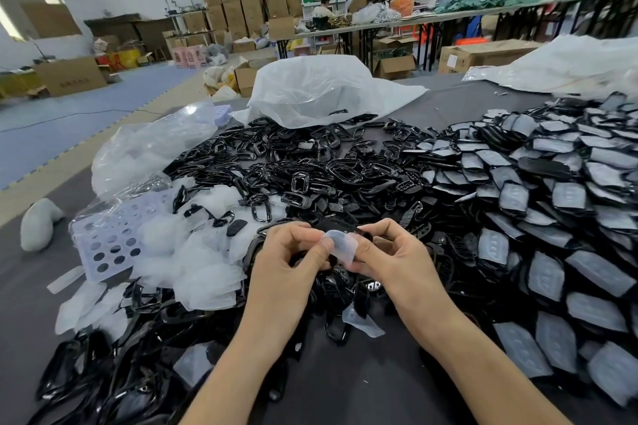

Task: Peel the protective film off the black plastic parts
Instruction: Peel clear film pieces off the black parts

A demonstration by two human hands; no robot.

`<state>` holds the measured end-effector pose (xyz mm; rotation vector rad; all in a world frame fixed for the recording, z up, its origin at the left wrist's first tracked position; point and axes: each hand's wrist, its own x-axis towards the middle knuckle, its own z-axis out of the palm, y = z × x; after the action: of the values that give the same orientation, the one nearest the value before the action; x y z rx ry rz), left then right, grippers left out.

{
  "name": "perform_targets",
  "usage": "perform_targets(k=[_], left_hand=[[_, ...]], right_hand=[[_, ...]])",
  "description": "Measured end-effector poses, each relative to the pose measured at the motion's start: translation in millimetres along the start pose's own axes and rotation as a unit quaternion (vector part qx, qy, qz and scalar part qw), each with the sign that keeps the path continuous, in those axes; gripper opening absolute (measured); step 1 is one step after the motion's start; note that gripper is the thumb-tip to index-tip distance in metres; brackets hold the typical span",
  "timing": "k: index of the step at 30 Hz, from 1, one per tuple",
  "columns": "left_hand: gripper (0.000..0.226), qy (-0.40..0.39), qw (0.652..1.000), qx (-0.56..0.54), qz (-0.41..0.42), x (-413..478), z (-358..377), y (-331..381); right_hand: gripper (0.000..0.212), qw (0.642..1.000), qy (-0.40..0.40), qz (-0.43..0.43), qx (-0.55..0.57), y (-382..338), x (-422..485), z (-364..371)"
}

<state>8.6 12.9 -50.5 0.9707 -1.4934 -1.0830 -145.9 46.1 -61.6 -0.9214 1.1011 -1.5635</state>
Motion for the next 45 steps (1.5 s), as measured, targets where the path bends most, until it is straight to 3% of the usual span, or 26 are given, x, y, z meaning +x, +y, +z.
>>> perform_targets(k=[7, 12, 17, 23, 30, 37, 43, 45], left_hand=[[0.01, 0.019, 0.999, -0.027, 0.008, -2.4, 2.5, -0.6], [0.014, 0.02, 0.999, -0.027, -0.004, 0.2, 0.8, -3.6], [0.01, -0.017, 0.997, -0.071, -0.025, -1.7, 1.3, -3.8], [0.01, -0.078, 0.995, -0.051, -0.037, 0.7, -2.4, -4.8], [0.007, -0.073, 0.994, -0.074, -0.025, -0.8, -4.2, -3.5], [0.008, -0.076, 0.995, -0.065, -0.014, -3.4, 0.8, -1.3], [0.013, -0.079, 0.996, -0.046, -0.006, -7.8, 4.0, 1.9], [0.016, -0.078, 0.996, -0.041, -0.001, -8.2, 5.2, 2.8]], right_hand=[[0.016, 0.999, -0.027, -0.023, -0.024, -2.0, -2.7, 1.9], [0.033, 0.999, -0.037, -0.019, 0.002, -6.6, -3.7, 5.0], [0.012, 0.998, -0.005, -0.045, -0.05, -1.8, -3.1, 2.6], [0.012, 0.996, -0.006, -0.061, -0.058, -2.5, -2.3, 0.7], [0.008, 0.998, -0.022, -0.049, -0.033, -4.4, -2.4, 1.5], [0.028, 0.999, -0.033, -0.014, -0.019, -3.8, -0.1, 2.8], [0.004, 0.998, -0.06, 0.006, -0.015, -3.1, 0.3, 0.8], [0.014, 0.998, -0.066, 0.005, -0.017, -2.6, 0.4, -0.2]])
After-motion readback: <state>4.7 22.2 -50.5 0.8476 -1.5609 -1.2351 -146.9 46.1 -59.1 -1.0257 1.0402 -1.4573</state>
